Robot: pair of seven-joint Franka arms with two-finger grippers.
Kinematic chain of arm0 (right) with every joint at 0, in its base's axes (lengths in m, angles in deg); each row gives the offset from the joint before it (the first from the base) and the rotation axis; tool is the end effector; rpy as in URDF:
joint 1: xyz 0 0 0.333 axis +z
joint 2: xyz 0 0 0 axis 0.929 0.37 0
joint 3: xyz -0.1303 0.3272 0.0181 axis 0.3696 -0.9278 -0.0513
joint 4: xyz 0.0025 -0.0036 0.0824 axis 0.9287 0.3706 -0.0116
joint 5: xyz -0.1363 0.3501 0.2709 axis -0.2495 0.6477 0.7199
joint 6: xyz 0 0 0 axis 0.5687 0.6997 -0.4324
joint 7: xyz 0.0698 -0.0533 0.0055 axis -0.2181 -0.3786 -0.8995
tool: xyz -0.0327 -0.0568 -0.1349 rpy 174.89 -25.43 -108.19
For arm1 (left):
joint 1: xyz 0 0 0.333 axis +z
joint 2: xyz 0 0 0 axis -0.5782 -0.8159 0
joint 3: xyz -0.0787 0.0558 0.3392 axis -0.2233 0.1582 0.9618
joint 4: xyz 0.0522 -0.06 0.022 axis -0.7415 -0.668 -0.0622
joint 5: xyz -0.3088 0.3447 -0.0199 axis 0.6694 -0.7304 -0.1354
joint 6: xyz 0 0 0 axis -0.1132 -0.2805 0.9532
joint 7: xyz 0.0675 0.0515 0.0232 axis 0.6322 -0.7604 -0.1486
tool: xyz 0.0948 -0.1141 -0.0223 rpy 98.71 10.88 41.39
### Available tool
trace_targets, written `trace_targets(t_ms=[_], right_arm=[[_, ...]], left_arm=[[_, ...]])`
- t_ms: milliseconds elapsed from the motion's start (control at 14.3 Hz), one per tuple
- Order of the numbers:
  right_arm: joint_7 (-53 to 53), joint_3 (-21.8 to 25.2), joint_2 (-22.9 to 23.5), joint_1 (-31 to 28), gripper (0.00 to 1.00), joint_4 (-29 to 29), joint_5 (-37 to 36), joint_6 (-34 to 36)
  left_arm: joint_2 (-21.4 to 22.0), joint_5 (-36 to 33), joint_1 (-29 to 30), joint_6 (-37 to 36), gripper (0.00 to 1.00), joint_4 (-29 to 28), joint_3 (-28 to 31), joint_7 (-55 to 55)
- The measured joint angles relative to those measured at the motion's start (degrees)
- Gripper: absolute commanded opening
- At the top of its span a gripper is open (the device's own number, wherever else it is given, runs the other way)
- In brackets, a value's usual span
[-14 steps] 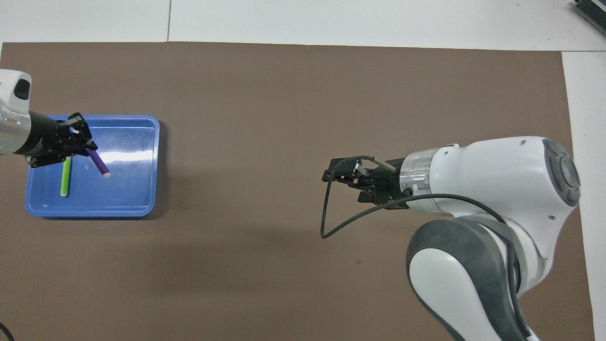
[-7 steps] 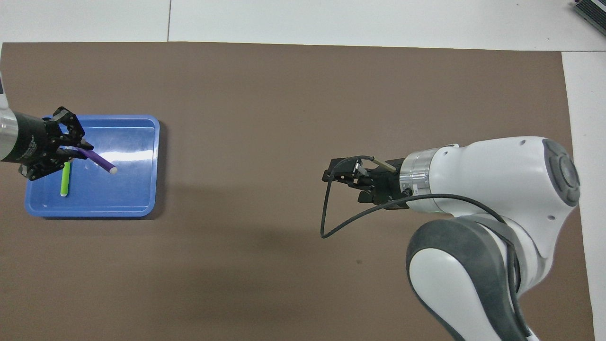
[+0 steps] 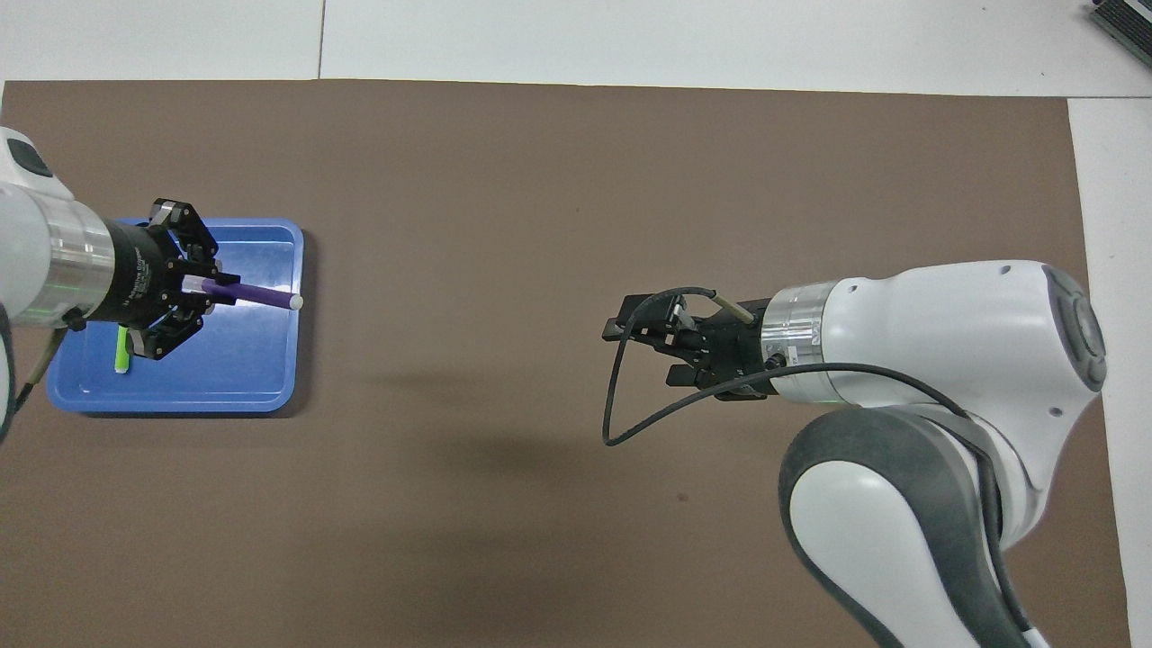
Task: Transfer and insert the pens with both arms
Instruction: 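Carry the purple pen toward the right gripper while the right gripper approaches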
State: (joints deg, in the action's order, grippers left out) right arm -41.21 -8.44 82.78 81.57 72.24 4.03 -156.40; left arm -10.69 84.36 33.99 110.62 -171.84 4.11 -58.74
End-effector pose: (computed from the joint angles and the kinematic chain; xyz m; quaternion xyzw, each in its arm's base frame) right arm 0.5680 0.2911 0.4930 -0.9186 0.2231 0.0465 0.3229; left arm 0.6085 -0.1278 0.5576 0.7832 0.6161 0.0094 0.0831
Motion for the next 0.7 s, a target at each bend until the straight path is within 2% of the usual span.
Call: trace_targets(t_ms=[210, 489, 699], right_arm=[[-0.25, 0.00, 0.14, 0.87, 1.00, 0.05, 6.08, -5.62], [-0.06, -0.09, 0.81, 7.29, 1.00, 0.09, 12.00, -16.28], [1.73, -0.10, 0.96, 10.23, 1.00, 0.10, 13.40, -19.21]], left_arm=[[0.55, 0.00, -3.44, 0.00, 0.00, 0.00, -0.10, -8.61], [1.29, 0.00, -7.48, -0.19, 0.00, -0.02, -0.11, -16.29], [2.10, 0.00, -10.86, -0.51, 0.00, -0.15, -0.17, -20.16]])
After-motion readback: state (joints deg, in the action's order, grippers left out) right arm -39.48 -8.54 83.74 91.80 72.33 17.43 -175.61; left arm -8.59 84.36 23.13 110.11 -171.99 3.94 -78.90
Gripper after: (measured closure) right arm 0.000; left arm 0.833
